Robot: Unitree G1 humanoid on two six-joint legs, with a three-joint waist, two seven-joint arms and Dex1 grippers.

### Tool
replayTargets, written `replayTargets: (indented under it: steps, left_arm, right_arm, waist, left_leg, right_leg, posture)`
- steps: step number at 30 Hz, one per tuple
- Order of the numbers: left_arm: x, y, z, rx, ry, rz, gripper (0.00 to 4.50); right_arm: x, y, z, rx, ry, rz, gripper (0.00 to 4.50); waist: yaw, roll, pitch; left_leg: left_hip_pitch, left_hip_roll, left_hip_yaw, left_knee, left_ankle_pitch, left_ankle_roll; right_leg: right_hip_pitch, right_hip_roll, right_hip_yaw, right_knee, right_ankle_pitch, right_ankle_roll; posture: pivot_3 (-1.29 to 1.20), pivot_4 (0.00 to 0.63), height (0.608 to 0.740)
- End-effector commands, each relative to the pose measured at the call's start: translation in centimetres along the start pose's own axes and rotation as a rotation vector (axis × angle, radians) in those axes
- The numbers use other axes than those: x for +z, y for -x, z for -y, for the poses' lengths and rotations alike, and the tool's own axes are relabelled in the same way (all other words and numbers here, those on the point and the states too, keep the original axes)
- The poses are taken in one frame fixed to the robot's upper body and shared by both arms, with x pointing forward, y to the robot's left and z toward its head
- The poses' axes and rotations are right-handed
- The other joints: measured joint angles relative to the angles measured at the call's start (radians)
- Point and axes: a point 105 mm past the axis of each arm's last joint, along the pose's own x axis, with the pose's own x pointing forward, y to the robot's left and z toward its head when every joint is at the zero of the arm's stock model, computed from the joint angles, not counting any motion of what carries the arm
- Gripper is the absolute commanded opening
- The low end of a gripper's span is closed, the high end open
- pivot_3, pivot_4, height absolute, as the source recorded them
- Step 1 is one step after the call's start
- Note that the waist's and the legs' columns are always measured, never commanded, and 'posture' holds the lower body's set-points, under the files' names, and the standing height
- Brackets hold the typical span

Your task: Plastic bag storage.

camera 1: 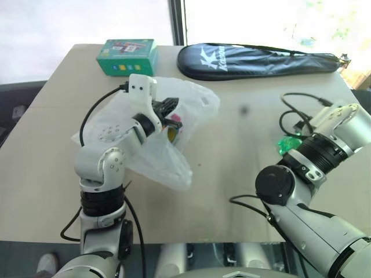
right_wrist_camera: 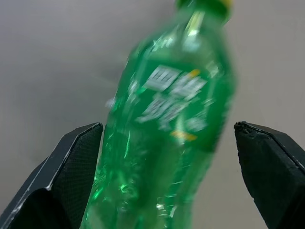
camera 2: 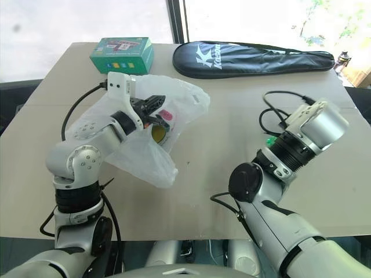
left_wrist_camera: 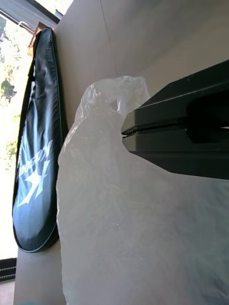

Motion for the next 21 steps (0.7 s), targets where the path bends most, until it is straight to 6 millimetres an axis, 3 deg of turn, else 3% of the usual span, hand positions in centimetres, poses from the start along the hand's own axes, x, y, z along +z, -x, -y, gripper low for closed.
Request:
replayTargets:
  steps: [1, 4, 7, 12, 15, 17, 20, 21]
  left_arm:
    - [1.2, 0.8, 0.3, 0.002, -0.021, 0.052, 0.0]
    - [1.1, 0.9, 0.4, 0.006, -0.03, 0.047, 0.0]
    - [1.1, 1.0, 0.3, 0.01, -0.033, 0.047, 0.0]
    - [1.1, 1.3, 0.1, 0.017, -0.039, 0.045, 0.0]
    - [1.0, 1.3, 0.0, 0.018, -0.041, 0.044, 0.0]
    - [1.1, 1.3, 0.0, 0.016, -0.045, 0.046, 0.0]
    - [1.4, 1.2, -0.1, 0.013, -0.045, 0.052, 0.0]
    - [1.5, 1.2, -0.1, 0.011, -0.047, 0.055, 0.0]
  right_arm:
    - [-2.3, -1.2, -0.4, -0.006, 0.061, -0.073, 4.46]
    - [-3.1, -2.6, -0.3, -0.014, 0.095, -0.13, 4.46]
    - [-3.7, -4.5, 0.0, -0.031, 0.087, -0.153, 4.46]
    - [-3.3, -4.7, -0.1, 0.002, 0.062, -0.108, 3.13]
    - [-1.9, -3.3, -1.2, 0.111, 0.168, 0.03, 3.08]
    - [-0.9, -1.7, -2.6, 0.282, 0.299, 0.173, 3.08]
    - [-2.1, 2.7, -4.7, 0.679, 0.555, 0.295, 3.08]
    - [-3.6, 5.0, -5.4, 0.877, 0.619, 0.286, 3.08]
  waist:
    - [0.001, 0.0, 0.0]
    - [-0.001, -0.002, -0.001]
    - [-0.007, -0.011, -0.009]
    - [-0.006, -0.019, -0.016]
    - [-0.006, -0.02, -0.017]
    - [-0.006, -0.02, -0.017]
    - [-0.005, -0.016, -0.013]
    - [-0.005, -0.008, -0.007]
  left_leg:
    - [0.0, 0.0, 0.0, -0.001, 0.0, 0.0]
    - [0.001, 0.0, 0.0, -0.001, 0.0, 0.0]
    - [0.004, 0.001, 0.001, -0.001, 0.0, 0.0]
    - [0.019, 0.001, -0.003, -0.002, -0.003, -0.005]
    - [0.019, 0.001, -0.005, -0.002, -0.003, -0.006]
    - [0.018, 0.001, -0.005, -0.002, -0.003, -0.006]
    - [0.016, 0.0, -0.005, -0.002, -0.003, -0.005]
    - [0.016, 0.0, -0.005, -0.002, -0.003, -0.005]
  right_leg:
    - [0.0, 0.0, 0.0, -0.001, 0.0, 0.0]
    - [0.0, 0.0, 0.001, -0.001, 0.0, 0.0]
    - [0.003, 0.0, 0.0, -0.001, 0.0, 0.0]
    - [0.02, -0.001, -0.002, -0.004, 0.0, 0.0]
    - [0.021, -0.002, -0.003, -0.003, 0.0, 0.0]
    - [0.02, -0.002, -0.003, -0.003, 0.0, 0.0]
    - [0.02, -0.002, -0.003, -0.004, 0.0, 0.0]
    - [0.02, -0.002, -0.003, -0.005, 0.0, 0.0]
  posture:
    - [0.0, 0.15, 0.74]
    - [0.0, 0.15, 0.74]
    - [0.0, 0.15, 0.74]
    - [0.0, 0.15, 0.74]
    - [0.0, 0.15, 0.74]
    - [0.0, 0.15, 0.74]
    - [0.0, 0.15, 0.74]
    - [0.0, 0.15, 0.74]
